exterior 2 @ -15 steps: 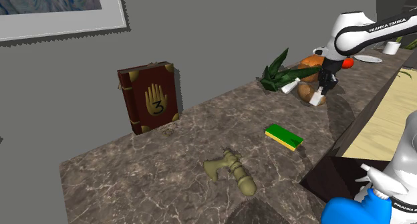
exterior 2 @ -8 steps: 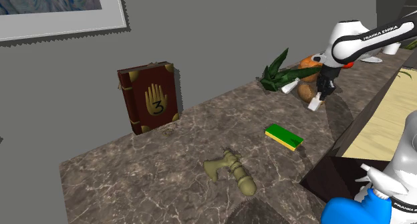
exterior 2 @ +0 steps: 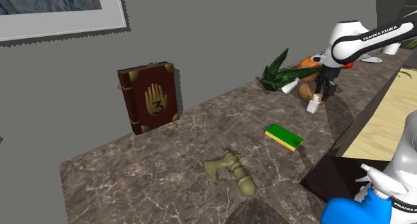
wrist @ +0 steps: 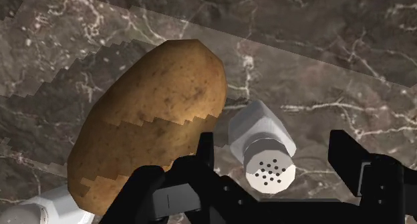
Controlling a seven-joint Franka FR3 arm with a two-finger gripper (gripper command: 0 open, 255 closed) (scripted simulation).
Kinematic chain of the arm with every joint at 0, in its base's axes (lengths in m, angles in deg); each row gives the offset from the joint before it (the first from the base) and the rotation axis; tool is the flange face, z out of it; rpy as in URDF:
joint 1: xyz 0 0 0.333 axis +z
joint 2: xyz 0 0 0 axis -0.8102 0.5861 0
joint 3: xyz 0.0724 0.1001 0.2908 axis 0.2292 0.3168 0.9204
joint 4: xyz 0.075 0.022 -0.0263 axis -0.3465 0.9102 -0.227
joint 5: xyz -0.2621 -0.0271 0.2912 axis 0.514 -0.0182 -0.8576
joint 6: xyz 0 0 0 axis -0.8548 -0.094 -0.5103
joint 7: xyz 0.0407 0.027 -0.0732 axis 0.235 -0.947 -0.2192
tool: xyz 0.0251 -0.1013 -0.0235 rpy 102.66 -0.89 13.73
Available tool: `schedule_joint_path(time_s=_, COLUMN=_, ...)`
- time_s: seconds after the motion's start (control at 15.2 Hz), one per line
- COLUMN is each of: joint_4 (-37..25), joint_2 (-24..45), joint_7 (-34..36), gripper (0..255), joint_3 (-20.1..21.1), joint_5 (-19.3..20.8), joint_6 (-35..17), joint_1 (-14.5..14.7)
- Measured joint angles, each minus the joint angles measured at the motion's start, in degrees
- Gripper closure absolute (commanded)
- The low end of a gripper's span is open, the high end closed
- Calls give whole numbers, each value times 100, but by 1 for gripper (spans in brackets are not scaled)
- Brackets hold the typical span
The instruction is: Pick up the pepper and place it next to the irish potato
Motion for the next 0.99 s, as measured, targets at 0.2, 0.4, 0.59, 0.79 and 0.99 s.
schedule_joint_path(time_s=0.2, joint_4=0, joint_2=0, joint_7=0, gripper=0, joint_3=0, joint_5=0, joint_6=0, joint_1=0)
schedule_joint_path(time_s=0.4, joint_4=-127, joint_2=-193, joint_7=49, gripper=0, joint_3=156, joint_5=48, joint_6=297, joint_1=-75)
schedule_joint_path(time_s=0.59, joint_4=-347, joint_2=-415, joint_7=115, gripper=0, joint_3=377, joint_5=59, joint_6=740, joint_1=-136)
schedule_joint_path(time_s=0.79, joint_4=-399, joint_2=-460, joint_7=118, gripper=0, joint_3=418, joint_5=62, joint_6=841, joint_1=-152)
schedule_joint_path(time_s=0.99, joint_4=-410, joint_2=-465, joint_7=117, gripper=0, joint_3=423, joint_5=61, joint_6=858, joint_1=-154)
